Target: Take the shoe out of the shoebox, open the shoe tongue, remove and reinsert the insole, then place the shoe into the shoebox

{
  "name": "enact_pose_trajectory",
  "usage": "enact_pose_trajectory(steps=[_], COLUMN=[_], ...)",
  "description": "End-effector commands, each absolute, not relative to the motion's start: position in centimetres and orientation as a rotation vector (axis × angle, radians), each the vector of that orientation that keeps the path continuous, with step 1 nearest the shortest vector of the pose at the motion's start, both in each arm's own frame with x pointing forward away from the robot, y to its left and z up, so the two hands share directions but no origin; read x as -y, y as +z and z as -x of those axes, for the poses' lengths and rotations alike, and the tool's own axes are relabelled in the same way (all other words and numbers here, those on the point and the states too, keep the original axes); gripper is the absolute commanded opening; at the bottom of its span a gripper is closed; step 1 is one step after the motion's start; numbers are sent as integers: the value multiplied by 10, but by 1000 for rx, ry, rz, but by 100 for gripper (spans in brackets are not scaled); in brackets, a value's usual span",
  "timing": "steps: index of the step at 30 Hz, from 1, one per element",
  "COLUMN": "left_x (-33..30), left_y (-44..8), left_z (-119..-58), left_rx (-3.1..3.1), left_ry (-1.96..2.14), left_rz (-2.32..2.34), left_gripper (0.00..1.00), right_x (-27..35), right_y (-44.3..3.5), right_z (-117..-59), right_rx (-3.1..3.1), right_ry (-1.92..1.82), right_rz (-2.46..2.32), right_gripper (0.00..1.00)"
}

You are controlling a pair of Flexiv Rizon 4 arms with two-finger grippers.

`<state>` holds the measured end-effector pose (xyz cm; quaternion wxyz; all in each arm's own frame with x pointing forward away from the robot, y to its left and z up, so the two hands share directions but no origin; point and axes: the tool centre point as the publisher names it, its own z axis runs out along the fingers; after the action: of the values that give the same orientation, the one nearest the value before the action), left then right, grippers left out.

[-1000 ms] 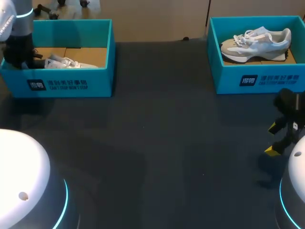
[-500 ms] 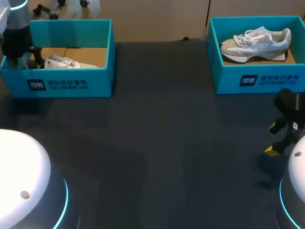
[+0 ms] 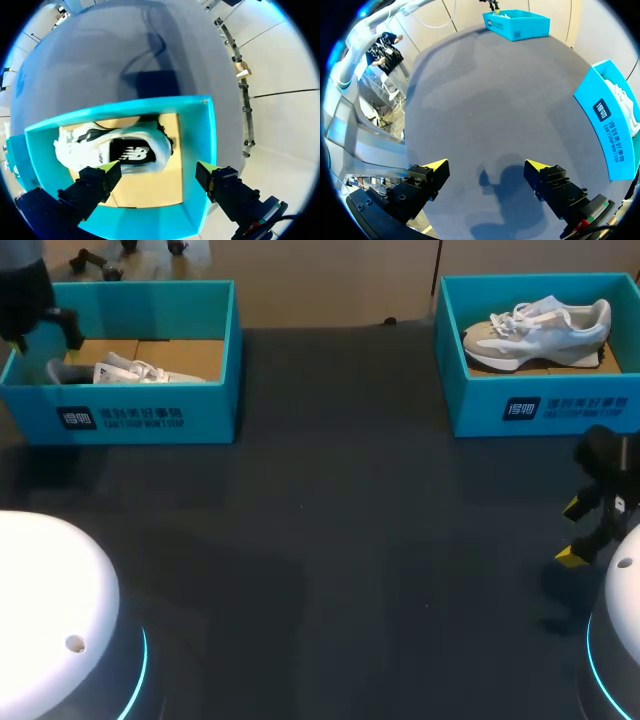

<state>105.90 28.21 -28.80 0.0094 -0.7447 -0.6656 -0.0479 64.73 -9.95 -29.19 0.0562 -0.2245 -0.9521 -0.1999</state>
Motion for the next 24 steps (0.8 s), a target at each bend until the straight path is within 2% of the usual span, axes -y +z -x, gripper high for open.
enact_pose_trajectory(steps=[1,24], left_x=[-282,-272], left_y=[-270,-190], left_z=[-1047,-982], left_rx=[2087,2132], left_ry=[-157,-113], left_rz=[2326,2299], left_gripper=[100,100], right_x=[99,99], right_y=[-292,-292], right_z=[-647,-647], right_rx=[2890,2890], right_ry=[-603,-603], right_rz=[683,683], right_gripper=[100,100])
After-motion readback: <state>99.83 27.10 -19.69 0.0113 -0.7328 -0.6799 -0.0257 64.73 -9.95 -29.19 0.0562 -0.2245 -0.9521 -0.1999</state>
